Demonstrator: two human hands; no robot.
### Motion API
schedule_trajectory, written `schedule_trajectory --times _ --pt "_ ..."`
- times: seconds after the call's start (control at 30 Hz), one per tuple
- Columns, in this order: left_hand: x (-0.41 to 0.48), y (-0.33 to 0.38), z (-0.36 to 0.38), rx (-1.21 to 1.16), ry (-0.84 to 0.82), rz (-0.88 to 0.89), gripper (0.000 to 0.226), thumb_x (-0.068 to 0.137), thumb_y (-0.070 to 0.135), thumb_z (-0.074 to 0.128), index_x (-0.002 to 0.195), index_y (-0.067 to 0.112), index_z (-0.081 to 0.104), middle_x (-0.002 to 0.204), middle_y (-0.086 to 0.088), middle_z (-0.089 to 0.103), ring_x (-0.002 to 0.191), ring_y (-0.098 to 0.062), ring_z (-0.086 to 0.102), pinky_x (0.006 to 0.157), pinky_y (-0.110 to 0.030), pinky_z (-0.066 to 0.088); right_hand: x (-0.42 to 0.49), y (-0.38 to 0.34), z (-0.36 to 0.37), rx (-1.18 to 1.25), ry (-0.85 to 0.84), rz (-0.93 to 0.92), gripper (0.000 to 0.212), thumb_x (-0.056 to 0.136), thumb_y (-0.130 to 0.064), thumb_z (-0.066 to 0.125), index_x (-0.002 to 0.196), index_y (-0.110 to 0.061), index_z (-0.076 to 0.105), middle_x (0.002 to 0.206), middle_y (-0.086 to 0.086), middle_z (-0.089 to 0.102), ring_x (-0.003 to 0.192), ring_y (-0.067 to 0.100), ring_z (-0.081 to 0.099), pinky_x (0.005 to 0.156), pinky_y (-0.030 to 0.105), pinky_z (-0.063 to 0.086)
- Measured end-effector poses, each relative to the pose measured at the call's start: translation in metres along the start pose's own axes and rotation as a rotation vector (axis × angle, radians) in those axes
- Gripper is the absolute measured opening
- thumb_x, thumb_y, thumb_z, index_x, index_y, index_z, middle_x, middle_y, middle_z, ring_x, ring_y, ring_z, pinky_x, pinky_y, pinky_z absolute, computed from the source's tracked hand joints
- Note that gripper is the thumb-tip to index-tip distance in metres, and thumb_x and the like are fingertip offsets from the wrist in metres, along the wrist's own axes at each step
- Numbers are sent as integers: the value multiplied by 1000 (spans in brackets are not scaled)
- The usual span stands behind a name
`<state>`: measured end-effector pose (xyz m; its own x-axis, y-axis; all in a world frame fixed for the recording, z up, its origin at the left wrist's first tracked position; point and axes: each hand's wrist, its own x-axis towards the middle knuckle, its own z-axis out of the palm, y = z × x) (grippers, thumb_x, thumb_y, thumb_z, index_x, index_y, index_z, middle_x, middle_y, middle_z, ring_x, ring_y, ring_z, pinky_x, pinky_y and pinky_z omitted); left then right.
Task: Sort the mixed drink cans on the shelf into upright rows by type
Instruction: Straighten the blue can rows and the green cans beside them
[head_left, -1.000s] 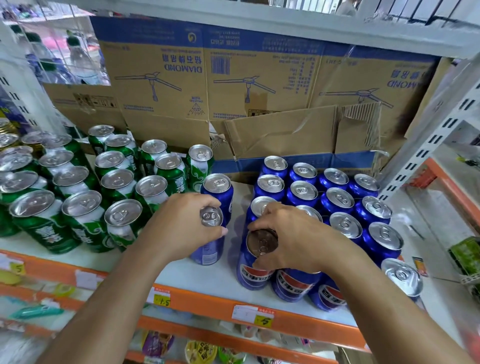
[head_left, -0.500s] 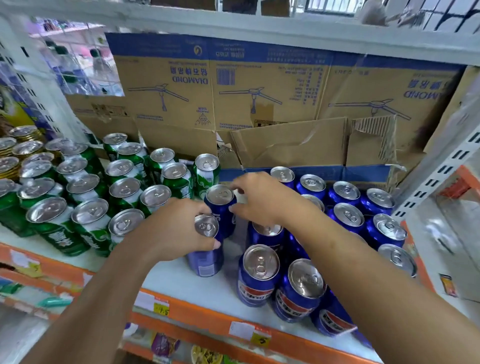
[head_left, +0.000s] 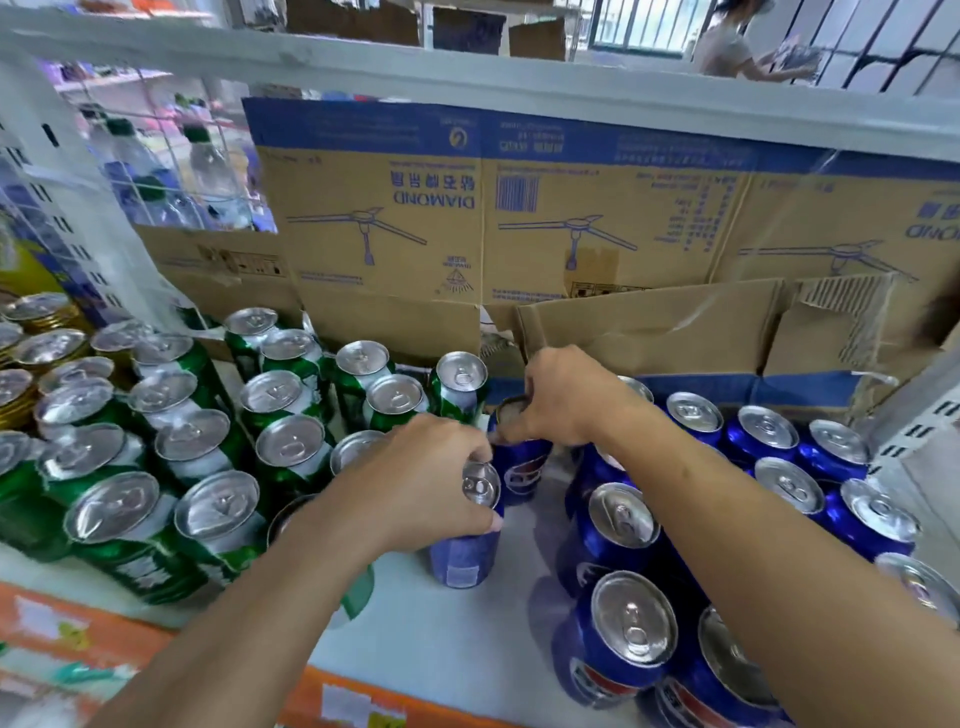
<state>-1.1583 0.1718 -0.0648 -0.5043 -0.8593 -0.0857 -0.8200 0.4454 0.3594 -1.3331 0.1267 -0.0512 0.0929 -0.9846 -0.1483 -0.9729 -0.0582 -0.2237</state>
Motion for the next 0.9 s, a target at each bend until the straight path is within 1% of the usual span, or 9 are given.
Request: schedule_trajectory --times 0.1,0.17,0.2,0.23,0.3,0.4,0.57,0.67,0.9 --pt "10 1 -1 38 20 51 55 70 55 73 117 30 59 109 8 60 99 -14 55 69 -26 41 7 5 2 5 20 72 53 69 -59 77 82 -13 54 85 5 60 74 21 53 55 28 37" --pt "14 0 0 19 25 66 53 70 55 72 114 29 61 108 5 62 100 -17 58 73 -29 48 5 7 -2 15 -35 48 62 70 -60 75 109 -15 61 110 6 64 90 22 57 68 28 42" --pt "16 -1 0 13 17 71 50 69 56 72 110 28 62 105 4 62 98 -18 58 74 -31 50 3 7 -6 18 -78 37 68 71 -57 77 123 -17 59 118 4 62 98 22 57 71 26 43" --pt "18 -2 1 17 1 74 48 69 57 71 106 26 62 101 4 60 95 -18 58 75 -33 50 1 7 -9 26 -116 30 68 71 -52 78 127 -19 58 120 2 61 99 20 58 69 23 43" --pt "19 -5 1 34 -32 86 45 70 59 70 95 23 61 94 5 55 89 -17 55 71 -33 47 2 7 -10 41 -127 26 52 71 -43 81 114 -18 65 108 2 66 87 18 61 56 22 43" --pt "19 -4 0 51 -57 101 43 72 59 70 86 22 53 90 5 47 84 -16 49 66 -29 36 10 10 -6 67 -40 92 45 69 -47 81 90 -10 69 86 5 66 75 19 60 51 26 42" --pt "18 -2 -1 62 -57 106 44 75 58 70 86 20 52 92 5 44 82 -15 44 65 -29 33 19 10 -7 22 57 204 46 70 -50 80 70 -13 53 70 2 55 63 16 52 46 27 34" --pt "17 -5 2 40 -56 96 45 74 59 69 92 20 57 94 6 45 84 -15 45 66 -29 35 22 10 -11 -8 57 227 46 71 -46 80 65 -12 51 66 2 54 58 15 49 44 27 33" --pt "17 -7 4 28 -64 92 47 74 60 68 96 21 57 93 7 43 85 -14 44 67 -29 34 24 20 -16 -3 44 238 40 71 -41 81 66 -13 53 67 2 58 59 15 54 46 26 38"
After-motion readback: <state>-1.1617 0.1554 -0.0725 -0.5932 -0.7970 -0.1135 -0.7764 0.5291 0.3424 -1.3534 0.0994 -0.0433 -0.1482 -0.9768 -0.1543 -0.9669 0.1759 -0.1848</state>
